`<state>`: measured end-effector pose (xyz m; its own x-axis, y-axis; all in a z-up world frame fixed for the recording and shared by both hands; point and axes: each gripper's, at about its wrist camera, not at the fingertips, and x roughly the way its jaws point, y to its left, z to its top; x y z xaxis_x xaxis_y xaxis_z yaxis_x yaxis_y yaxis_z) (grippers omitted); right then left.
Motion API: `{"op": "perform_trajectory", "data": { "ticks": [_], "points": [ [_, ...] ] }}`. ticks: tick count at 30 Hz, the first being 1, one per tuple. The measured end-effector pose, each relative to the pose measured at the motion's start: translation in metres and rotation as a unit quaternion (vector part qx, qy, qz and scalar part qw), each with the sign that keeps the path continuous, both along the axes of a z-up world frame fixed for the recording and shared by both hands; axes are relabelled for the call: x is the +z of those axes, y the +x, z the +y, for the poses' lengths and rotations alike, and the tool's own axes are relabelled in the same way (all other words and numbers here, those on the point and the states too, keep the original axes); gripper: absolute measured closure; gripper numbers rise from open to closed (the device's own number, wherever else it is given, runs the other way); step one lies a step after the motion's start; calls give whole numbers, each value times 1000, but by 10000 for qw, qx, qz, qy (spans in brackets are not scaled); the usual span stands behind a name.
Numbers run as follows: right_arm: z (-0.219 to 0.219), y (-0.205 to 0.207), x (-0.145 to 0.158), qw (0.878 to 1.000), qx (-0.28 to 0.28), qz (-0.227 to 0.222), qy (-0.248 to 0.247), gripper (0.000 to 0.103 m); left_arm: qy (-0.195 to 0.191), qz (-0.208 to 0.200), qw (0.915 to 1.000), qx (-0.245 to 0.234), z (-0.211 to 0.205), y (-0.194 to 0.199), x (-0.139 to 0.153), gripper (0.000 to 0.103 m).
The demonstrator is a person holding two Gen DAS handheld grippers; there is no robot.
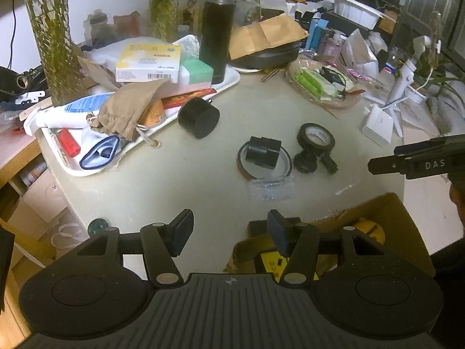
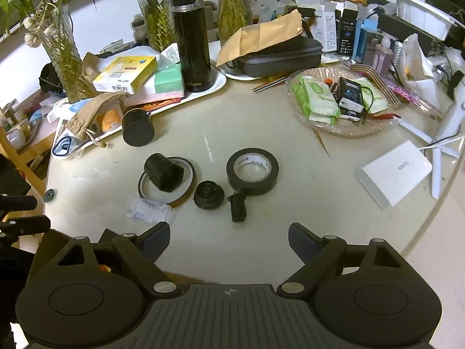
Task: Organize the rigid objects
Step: 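Lift both tools out of the box back toward the table, then grasp the small black plug with the right tool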
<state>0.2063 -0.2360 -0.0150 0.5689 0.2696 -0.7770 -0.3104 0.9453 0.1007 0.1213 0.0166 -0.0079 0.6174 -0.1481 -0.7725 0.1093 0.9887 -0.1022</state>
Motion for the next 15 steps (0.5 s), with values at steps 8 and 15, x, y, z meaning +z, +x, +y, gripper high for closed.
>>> {"op": "perform_trajectory", "data": {
  "ticks": [8, 15],
  "points": [
    [4, 21, -22, 9997, 186, 165, -78, 33, -57, -157, 9998, 124, 9, 11, -1, 48],
    [7, 41, -40, 9988, 340, 327, -150, 48, -72, -190, 9997, 126, 14, 24, -6, 48]
  ]
}}
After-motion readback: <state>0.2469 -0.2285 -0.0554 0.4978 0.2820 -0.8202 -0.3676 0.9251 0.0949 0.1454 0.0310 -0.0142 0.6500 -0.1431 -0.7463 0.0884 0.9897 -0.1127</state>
